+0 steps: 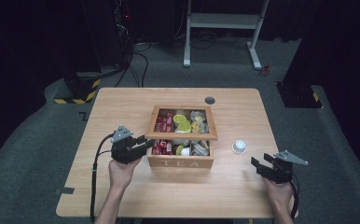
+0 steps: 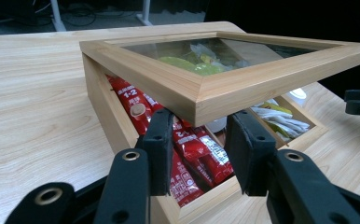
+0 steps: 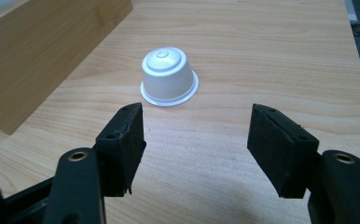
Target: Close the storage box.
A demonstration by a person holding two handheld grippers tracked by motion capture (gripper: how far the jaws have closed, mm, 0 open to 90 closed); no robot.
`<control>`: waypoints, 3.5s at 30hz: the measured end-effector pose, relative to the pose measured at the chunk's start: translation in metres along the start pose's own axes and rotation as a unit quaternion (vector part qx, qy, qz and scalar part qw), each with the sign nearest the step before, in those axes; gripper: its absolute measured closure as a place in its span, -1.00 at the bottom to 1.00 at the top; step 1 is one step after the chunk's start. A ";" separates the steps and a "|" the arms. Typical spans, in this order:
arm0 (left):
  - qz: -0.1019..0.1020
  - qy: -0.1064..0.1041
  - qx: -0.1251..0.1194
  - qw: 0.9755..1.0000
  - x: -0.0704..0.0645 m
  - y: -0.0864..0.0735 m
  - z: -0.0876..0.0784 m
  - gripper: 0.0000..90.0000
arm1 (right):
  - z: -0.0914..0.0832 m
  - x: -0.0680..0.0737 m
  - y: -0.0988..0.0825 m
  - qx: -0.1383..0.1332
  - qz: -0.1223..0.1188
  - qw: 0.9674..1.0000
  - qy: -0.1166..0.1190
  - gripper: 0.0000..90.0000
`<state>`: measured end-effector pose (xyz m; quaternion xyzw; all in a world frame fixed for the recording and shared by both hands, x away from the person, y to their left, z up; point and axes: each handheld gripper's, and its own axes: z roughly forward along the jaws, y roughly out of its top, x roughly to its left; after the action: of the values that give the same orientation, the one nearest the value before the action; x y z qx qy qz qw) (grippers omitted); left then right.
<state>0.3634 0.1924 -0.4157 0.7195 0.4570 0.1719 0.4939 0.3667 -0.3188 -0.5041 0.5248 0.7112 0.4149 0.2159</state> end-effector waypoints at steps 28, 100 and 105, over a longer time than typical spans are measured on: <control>0.002 -0.002 0.001 1.000 -0.001 -0.011 0.003 0.39 | 0.007 -0.005 -0.014 0.044 -0.012 0.998 -0.046 -0.20; 0.032 0.022 0.042 0.998 -0.009 -0.046 0.024 0.12 | 0.012 0.002 -0.014 0.073 -0.038 0.994 -0.072 -0.23; 0.039 0.028 0.047 0.998 -0.011 -0.046 0.023 0.04 | 0.012 0.002 -0.014 0.073 -0.039 0.994 -0.072 -0.23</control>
<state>0.3515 0.1749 -0.4639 0.7542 0.4495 0.1893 0.4396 0.3671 -0.3138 -0.5219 0.5393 0.7422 0.3143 0.2438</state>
